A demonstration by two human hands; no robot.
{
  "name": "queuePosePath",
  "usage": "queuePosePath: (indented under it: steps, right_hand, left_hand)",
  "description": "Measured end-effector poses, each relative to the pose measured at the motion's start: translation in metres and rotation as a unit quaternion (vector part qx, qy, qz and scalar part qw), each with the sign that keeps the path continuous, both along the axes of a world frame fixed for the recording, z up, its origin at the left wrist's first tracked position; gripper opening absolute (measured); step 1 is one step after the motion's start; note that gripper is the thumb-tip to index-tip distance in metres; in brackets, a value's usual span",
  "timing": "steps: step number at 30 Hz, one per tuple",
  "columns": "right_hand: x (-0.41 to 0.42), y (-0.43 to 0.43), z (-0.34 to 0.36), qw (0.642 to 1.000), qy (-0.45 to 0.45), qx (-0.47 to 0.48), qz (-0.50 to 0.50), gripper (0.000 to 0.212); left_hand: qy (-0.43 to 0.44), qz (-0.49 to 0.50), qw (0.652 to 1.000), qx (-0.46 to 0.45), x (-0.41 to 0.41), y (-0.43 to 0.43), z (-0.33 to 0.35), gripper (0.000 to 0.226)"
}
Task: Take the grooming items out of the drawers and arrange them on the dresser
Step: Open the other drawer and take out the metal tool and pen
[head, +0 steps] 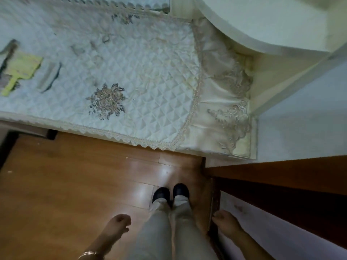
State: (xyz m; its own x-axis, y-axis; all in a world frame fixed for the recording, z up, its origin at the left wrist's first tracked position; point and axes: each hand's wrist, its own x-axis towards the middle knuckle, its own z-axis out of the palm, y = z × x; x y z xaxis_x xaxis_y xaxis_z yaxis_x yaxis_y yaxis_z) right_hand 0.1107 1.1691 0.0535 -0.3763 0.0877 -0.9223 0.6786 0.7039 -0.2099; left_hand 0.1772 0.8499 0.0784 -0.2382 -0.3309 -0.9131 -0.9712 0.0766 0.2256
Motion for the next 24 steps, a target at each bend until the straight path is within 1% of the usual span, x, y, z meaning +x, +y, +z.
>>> queuePosePath:
  steps: [2, 3, 5, 7, 9, 11, 13, 15, 19, 21, 24]
  right_hand:
    - [-0.023, -0.015, 0.003, 0.999, 0.01, -0.034, -0.009, 0.012]
    - [-0.036, -0.022, 0.002, 0.998, 0.022, -0.045, -0.035, 0.014]
    - [-0.058, -0.034, -0.009, 0.994, 0.058, -0.064, -0.074, 0.01]
    - [-0.076, -0.042, -0.023, 0.984, 0.094, -0.076, -0.133, 0.012]
    - [-0.093, -0.047, -0.027, 0.961, 0.109, -0.095, -0.235, 0.013]
    - [-0.107, -0.051, -0.033, 0.932, 0.104, -0.123, -0.326, 0.019]
    - [-0.121, -0.053, -0.036, 0.895, 0.099, -0.159, -0.405, 0.019]
    - [-0.127, -0.051, -0.042, 0.858, 0.088, -0.182, -0.473, 0.017]
    - [-0.127, -0.054, -0.045, 0.82, 0.065, -0.219, -0.525, 0.016]
    - [-0.126, -0.058, -0.043, 0.81, 0.062, -0.228, -0.537, 0.018]
    - [-0.119, -0.06, -0.044, 0.793, 0.063, -0.228, -0.562, 0.019]
  left_hand:
    - [0.031, -0.01, 0.999, 0.022, -0.028, 0.005, -0.001, 0.016]
    - [0.051, -0.024, 0.998, 0.028, -0.043, 0.007, -0.008, 0.013]
    - [0.086, -0.04, 0.994, 0.047, -0.079, 0.013, -0.016, 0.011]
    - [0.113, -0.015, 0.991, 0.066, -0.109, 0.021, -0.027, 0.009]
    - [0.134, 0.031, 0.987, 0.078, -0.14, 0.024, -0.034, 0.015]
    - [0.148, 0.081, 0.981, 0.096, -0.162, 0.024, -0.047, 0.017]
    - [0.164, 0.135, 0.972, 0.105, -0.179, 0.022, -0.057, 0.013]
    - [0.174, 0.199, 0.957, 0.123, -0.188, 0.019, -0.065, 0.018]
    - [0.183, 0.232, 0.938, 0.182, -0.189, 0.016, -0.069, 0.05]
    - [0.19, 0.239, 0.932, 0.196, -0.187, 0.016, -0.068, 0.053]
    - [0.19, 0.236, 0.931, 0.203, -0.182, 0.019, -0.066, 0.044]
